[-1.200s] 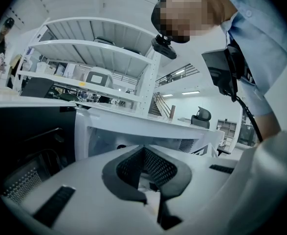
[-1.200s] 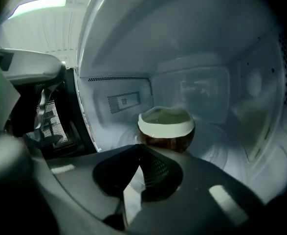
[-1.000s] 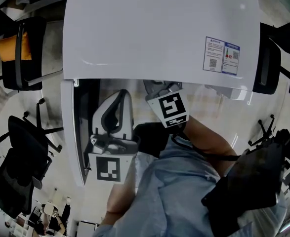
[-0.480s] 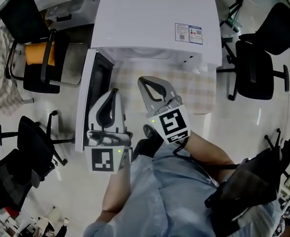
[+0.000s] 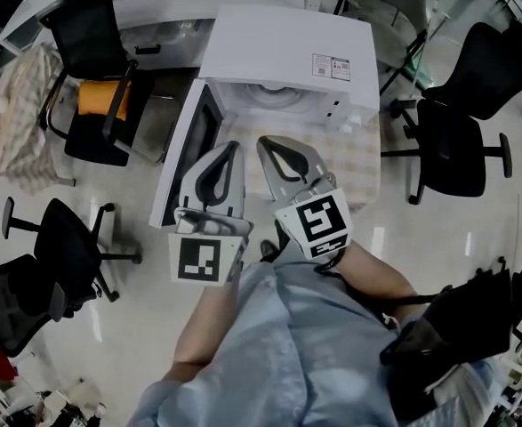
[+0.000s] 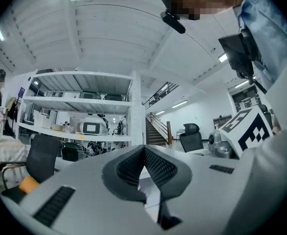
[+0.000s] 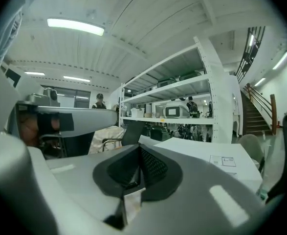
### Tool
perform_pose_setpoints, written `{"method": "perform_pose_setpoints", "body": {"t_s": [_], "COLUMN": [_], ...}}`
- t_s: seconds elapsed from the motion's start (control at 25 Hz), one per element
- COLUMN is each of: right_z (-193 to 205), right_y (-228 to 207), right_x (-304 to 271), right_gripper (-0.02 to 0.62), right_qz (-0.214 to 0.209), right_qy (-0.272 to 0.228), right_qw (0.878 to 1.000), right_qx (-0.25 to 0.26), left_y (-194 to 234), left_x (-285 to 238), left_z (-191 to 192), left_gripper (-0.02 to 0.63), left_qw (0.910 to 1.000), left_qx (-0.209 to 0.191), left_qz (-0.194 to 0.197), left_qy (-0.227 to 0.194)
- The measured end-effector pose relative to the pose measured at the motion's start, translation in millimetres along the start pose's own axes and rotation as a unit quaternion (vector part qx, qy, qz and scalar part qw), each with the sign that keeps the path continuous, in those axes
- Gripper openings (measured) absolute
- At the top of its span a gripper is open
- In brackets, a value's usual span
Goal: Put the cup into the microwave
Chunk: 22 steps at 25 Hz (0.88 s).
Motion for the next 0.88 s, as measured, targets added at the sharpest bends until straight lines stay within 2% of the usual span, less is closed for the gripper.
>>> {"method": "perform_pose_setpoints", "body": {"t_s": [0.28, 0.48, 0.88], "right_z": [-17, -21, -30], "right_y": [4, 11, 21], "right_x": [10, 15, 24], "right_gripper": [0.0, 0.0, 0.0], "right_qz": [0.009, 0.012, 0.01], "right_qy": [-0.028, -0.033, -0.046], "right_qw": [1.0, 0.999, 0.998], "right_qx": [0.006, 0.015, 0.037], "left_y": [-3, -4, -8], "left_x": [9, 17, 27], "left_z": [-13, -14, -24], "left_gripper": [0.005, 0.005, 0.005], "left_qw": [0.9999, 0.9999, 0.999], "left_qx": [-0.005, -0.003, -0.004], "left_qz": [0.003, 0.008, -0.002], "left_qy": [-0.014, -0.009, -0.044]}}
Point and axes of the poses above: the fingertips, and each gripper's own axes: x backward along the fingers, y to its left, z out of its underside, the point moved 7 cm from there along x, backward along the fingers, and after that the axes turned 3 degrees about x, right-handed, at the moved point
